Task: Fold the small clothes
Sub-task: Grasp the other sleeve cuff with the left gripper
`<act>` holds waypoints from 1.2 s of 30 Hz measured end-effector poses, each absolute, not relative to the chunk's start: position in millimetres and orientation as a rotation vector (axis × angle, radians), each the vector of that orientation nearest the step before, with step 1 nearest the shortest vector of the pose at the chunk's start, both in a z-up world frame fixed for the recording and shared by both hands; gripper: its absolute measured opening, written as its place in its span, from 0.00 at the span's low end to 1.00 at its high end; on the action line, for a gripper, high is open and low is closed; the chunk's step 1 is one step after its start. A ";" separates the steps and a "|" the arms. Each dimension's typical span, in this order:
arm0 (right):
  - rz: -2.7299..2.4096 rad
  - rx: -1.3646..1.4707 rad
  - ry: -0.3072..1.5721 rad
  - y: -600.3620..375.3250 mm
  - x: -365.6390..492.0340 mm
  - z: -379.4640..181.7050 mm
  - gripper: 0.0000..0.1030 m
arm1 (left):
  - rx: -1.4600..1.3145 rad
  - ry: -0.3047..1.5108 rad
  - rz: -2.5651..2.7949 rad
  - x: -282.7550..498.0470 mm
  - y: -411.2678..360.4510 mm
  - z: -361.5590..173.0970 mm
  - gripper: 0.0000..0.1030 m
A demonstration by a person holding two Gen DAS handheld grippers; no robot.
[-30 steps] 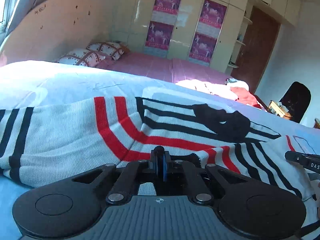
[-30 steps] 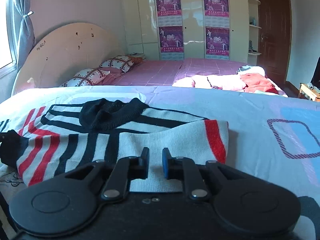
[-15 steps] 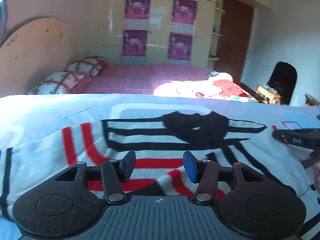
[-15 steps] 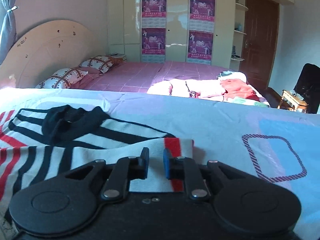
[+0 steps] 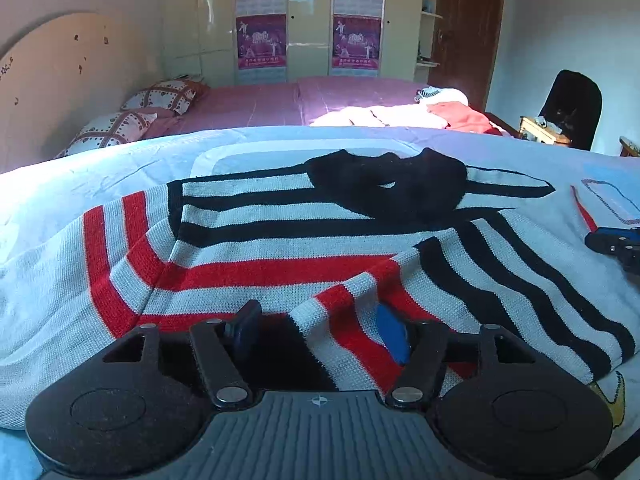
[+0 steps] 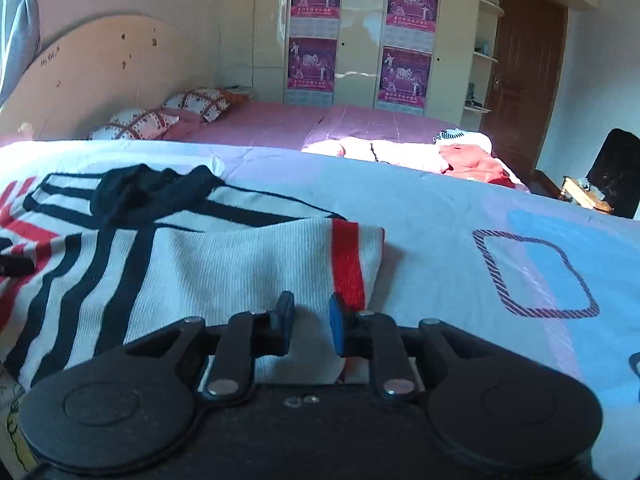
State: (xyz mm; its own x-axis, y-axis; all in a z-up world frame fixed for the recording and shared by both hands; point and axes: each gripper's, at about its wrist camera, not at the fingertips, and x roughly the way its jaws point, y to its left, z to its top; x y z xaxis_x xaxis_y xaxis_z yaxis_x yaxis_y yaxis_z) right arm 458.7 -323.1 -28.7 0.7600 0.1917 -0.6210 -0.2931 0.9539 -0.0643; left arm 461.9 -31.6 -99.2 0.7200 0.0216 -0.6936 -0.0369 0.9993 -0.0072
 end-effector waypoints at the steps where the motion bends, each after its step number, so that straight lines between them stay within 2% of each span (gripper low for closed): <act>1: 0.265 -0.130 0.666 -323.7 455.2 -20.2 0.21 | -0.064 0.751 0.016 454.3 -23.7 -91.6 0.62; 4: 0.284 -0.029 0.622 -332.4 430.6 3.1 0.29 | -0.198 0.668 0.036 417.0 18.3 -76.6 0.62; 11: 0.285 0.043 0.689 -327.0 359.5 2.7 0.30 | -0.517 0.532 0.353 285.3 185.5 -83.3 0.61; 17: 0.245 0.146 0.741 -303.3 331.0 -2.9 0.31 | -0.870 0.485 0.549 222.0 318.0 -119.0 0.61; 18: 0.230 0.168 0.741 -300.8 330.4 -1.9 0.31 | -0.919 0.474 0.547 219.0 331.4 -125.6 0.59; 19: 0.208 0.182 0.737 -298.5 330.1 -0.1 0.33 | -0.970 0.458 0.535 218.1 342.5 -132.9 0.49; 20: 0.187 0.200 0.734 -296.5 328.2 1.2 0.35 | -1.011 0.450 0.525 219.2 350.0 -139.5 0.45; 25: 0.161 0.237 0.718 -287.8 324.9 13.6 0.35 | -1.080 0.414 0.469 237.3 370.1 -154.8 0.42; 27: 0.149 0.230 0.711 -284.6 324.4 16.0 0.36 | -1.106 0.398 0.460 243.4 376.4 -161.9 0.32; 29: 0.127 0.240 0.714 -285.0 324.7 16.8 0.36 | -1.148 0.384 0.462 246.5 384.3 -174.8 0.09; 32: 0.101 0.280 0.719 -291.3 321.1 15.8 0.36 | -1.188 0.344 0.438 249.8 388.9 -187.2 0.08; 36: 0.083 0.280 0.719 -298.9 314.1 15.0 0.36 | -1.082 0.370 0.449 266.9 376.3 -173.1 0.04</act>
State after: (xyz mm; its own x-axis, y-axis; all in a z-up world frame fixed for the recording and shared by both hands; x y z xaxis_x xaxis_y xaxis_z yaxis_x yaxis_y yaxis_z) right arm 314.1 -298.9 15.0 0.7511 0.1703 -0.6379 0.0210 0.9595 0.2809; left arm 266.9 376.3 -173.1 0.8511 0.1675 -0.4975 -0.5203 0.3957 -0.7568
